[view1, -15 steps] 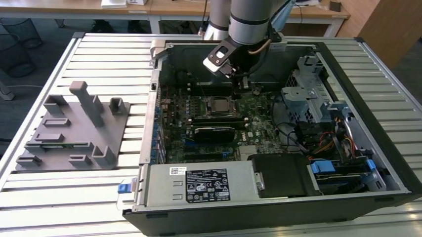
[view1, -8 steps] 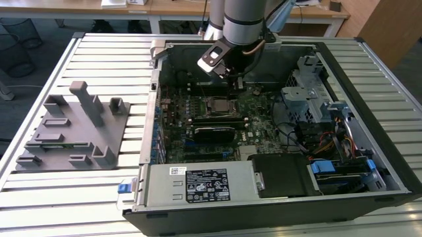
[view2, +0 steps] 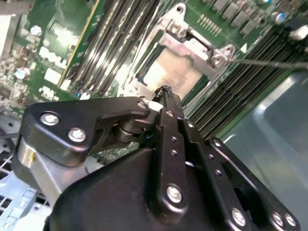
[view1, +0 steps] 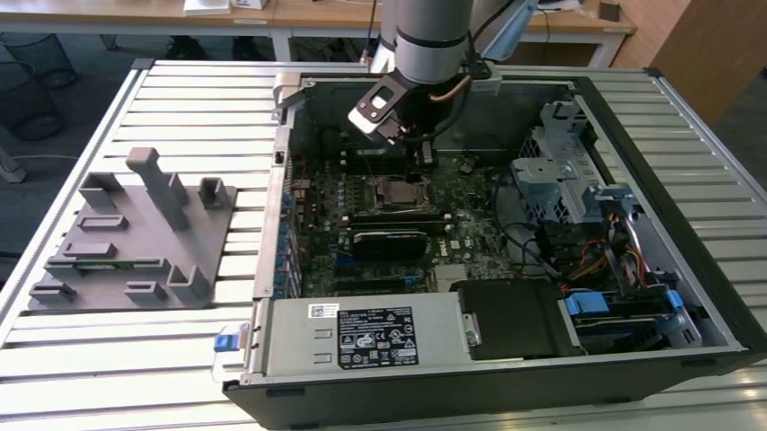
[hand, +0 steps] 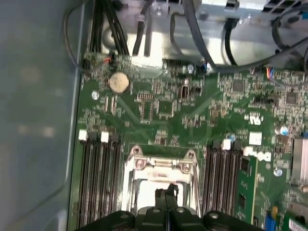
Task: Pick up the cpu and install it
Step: 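Close the cpu cover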
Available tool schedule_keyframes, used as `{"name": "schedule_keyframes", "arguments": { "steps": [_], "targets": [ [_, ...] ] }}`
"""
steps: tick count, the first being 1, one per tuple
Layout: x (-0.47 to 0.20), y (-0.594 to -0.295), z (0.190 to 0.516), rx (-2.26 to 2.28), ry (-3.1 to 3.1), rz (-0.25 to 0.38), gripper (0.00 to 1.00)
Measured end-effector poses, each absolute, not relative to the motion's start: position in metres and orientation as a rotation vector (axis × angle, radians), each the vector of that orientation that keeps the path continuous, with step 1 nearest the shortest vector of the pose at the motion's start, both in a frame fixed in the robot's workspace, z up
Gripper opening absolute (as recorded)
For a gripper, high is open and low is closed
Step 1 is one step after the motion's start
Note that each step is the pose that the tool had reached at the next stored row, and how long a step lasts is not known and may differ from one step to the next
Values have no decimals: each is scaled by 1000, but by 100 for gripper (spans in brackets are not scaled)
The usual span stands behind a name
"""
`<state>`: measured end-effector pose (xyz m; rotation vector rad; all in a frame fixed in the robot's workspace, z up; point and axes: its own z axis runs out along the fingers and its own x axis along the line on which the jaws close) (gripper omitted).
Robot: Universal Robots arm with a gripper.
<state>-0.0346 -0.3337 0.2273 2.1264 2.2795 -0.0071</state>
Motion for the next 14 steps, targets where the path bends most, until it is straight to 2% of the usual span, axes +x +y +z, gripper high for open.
{"name": "schedule_keyframes", "arguments": {
  "steps": [14],
  "targets": [
    [-59,-334,218,2126,2280,-7,11]
  ]
}}
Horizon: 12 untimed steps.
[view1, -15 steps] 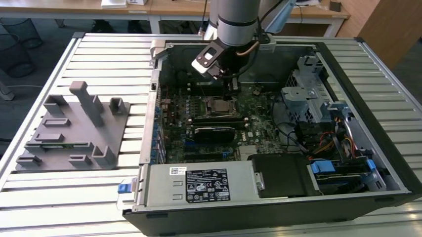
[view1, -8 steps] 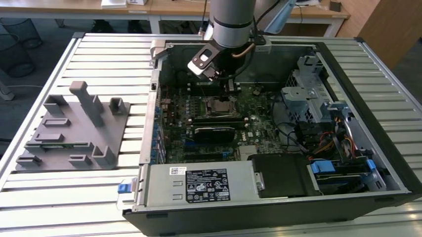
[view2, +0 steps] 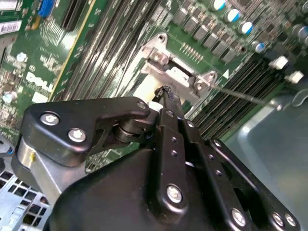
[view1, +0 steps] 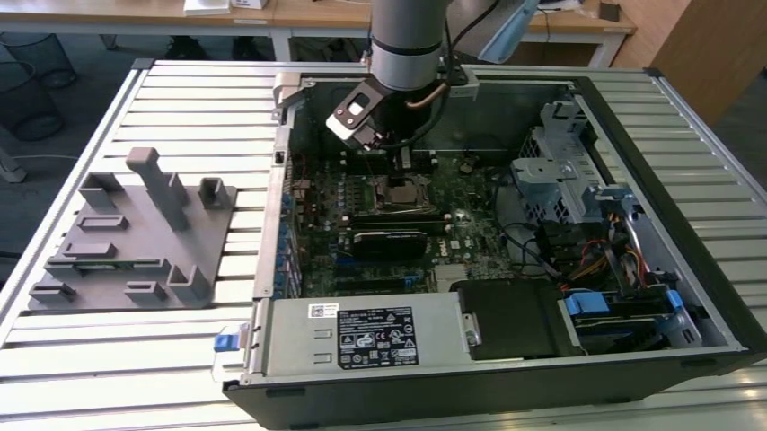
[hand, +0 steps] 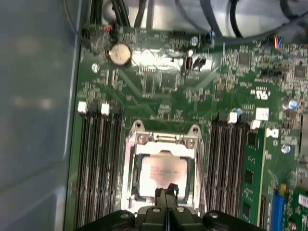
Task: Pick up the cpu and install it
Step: 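Close the cpu cover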
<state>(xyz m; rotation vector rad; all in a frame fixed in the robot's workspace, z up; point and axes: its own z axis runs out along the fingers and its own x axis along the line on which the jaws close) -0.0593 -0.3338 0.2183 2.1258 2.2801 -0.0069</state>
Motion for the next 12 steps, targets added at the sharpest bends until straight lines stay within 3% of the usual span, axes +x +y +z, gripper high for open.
{"name": "schedule_keyframes", "arguments": {
  "steps": [12],
  "targets": [
    [-74,-334,212,2125,2280,-7,11]
  ]
}}
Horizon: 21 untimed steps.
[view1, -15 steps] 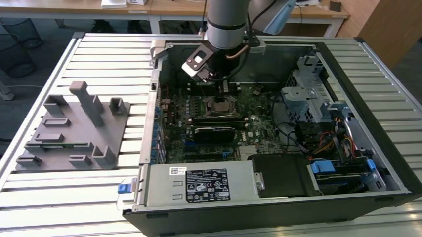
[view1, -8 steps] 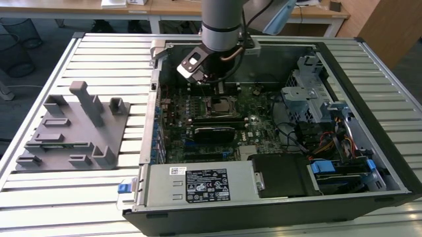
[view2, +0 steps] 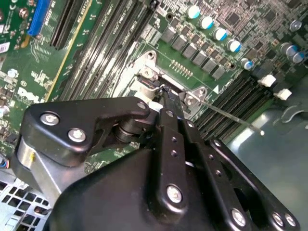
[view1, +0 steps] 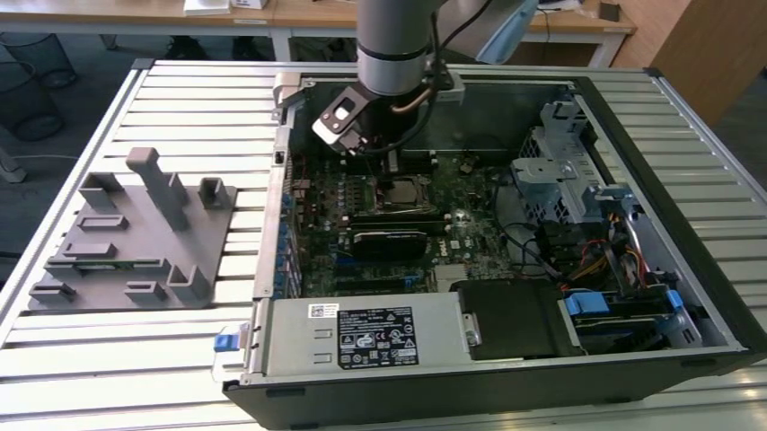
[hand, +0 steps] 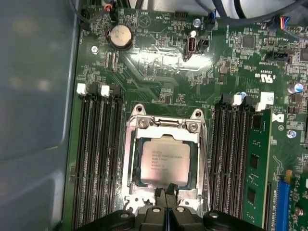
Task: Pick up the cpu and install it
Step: 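Close the cpu cover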
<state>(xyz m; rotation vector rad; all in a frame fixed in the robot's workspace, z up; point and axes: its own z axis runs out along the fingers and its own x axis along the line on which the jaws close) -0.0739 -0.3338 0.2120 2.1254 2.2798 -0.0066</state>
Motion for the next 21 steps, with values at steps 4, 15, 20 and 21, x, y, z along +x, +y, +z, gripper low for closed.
{"name": "schedule_keyframes", "arguments": {
  "steps": [4,15,20,21],
  "targets": [
    [-75,-334,207,2125,2279,-6,11],
    [-77,-334,198,2125,2280,-6,11],
    [-77,-334,197,2125,2280,-5,11],
    [-77,-334,198,2125,2280,-5,11]
  ]
}}
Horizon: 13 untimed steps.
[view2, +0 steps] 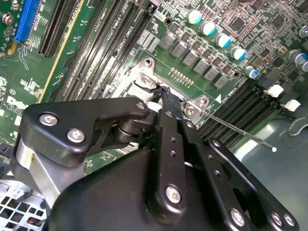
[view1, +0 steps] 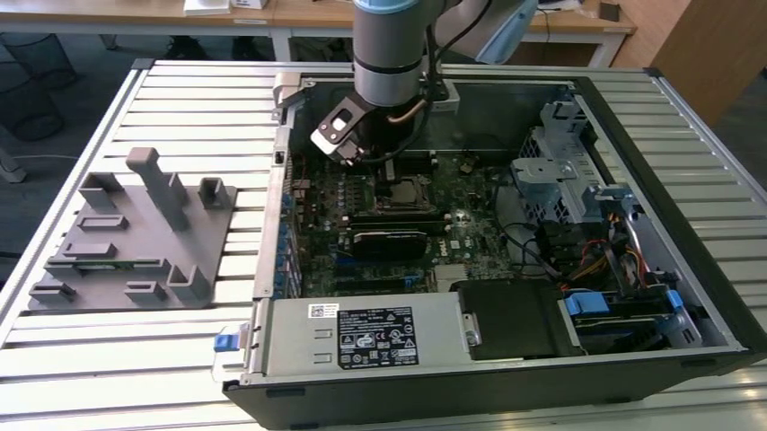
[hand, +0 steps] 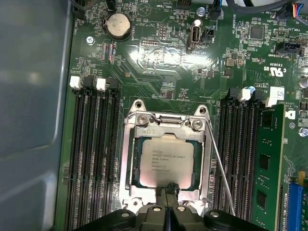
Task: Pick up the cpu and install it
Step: 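Close the cpu cover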
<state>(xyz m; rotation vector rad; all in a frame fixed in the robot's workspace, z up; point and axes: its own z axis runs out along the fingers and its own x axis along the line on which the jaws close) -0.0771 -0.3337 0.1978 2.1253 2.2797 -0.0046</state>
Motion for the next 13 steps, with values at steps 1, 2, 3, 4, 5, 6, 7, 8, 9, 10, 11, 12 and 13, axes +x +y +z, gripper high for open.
{"name": "schedule_keyframes", "arguments": {
  "steps": [1,2,3,4,5,6,7,8,9,10,11,12,13],
  "targets": [
    [-77,-334,198,2125,2280,-4,11],
    [-77,-334,199,2126,2280,-5,11],
    [-77,-334,201,2126,2279,-5,11],
    [-77,-334,202,2125,2279,-5,11],
    [-77,-334,203,2125,2279,-5,11],
    [-77,-334,204,2125,2280,-5,11],
    [-77,-334,205,2125,2280,-5,11],
    [-77,-334,206,2125,2280,-5,11],
    [-77,-334,207,2125,2280,-5,11],
    [-77,-334,207,2125,2280,-5,11],
    [-77,-334,207,2125,2280,-5,11],
    [-75,-334,207,2125,2280,-6,11],
    [-73,-334,207,2126,2280,-7,11]
  ]
}}
